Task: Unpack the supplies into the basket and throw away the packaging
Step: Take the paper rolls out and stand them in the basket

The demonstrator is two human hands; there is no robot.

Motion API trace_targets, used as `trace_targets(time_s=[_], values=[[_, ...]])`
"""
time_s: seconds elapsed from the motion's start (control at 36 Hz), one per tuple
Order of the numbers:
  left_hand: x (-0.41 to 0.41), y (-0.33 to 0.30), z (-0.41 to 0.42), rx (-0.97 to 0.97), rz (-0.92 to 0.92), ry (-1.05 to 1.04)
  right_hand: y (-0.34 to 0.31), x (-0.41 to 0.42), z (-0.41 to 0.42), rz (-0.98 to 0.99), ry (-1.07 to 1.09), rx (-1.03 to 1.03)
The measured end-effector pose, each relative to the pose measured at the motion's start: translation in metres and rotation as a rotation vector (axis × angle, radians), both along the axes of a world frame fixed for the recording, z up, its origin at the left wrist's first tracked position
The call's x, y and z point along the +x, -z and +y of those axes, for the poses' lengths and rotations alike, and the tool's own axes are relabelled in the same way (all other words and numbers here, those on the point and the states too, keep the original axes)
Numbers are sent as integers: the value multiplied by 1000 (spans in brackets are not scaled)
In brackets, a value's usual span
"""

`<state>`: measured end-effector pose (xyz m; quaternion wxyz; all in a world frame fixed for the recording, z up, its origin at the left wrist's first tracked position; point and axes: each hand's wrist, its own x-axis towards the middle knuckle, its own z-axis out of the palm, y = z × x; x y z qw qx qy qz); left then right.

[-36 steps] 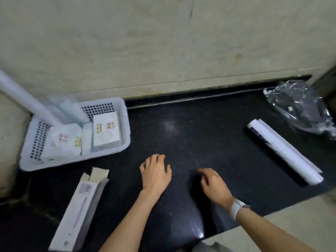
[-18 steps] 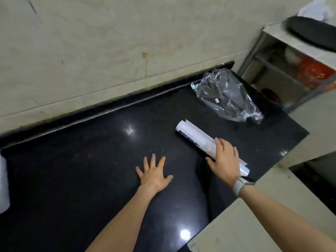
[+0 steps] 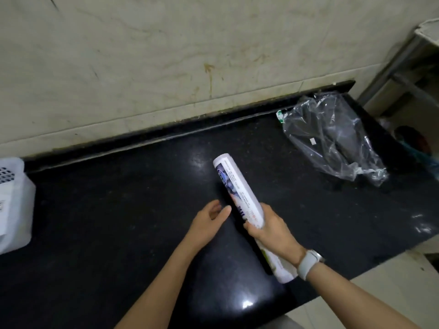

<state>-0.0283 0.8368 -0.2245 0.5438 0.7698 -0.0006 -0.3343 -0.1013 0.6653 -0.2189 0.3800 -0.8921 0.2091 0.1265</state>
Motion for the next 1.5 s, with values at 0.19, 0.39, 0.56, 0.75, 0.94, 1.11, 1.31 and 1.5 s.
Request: trace_targets(time_s=[0.19,0.39,0.56,0.75,0.94,1.11,1.31,1.5], values=[[-5,-26,56,-533,217,-435,-27,7,80,-73,-188,506],[-17,-40,158,-432,131,-610,-42,1,164,-378,-233,212],[-38,-53,244,-414,63,-666,-50,5,249,-210,-381,252],[-58,-61,316,-406,40,-650,-53,4,329,-289,-318,305],[-69,-64,362,-446,18,-698,-58,5,375,-320,-451,298],[-72,-64,382,-454,-21,-737,-56,19,394,-159,-457,404],[-67,-64,391,-412,-40,-802,-54,30,399,0,-431,684],[-53,-66,384,-308,-65,-769,-60,45,390,65,-414,656]])
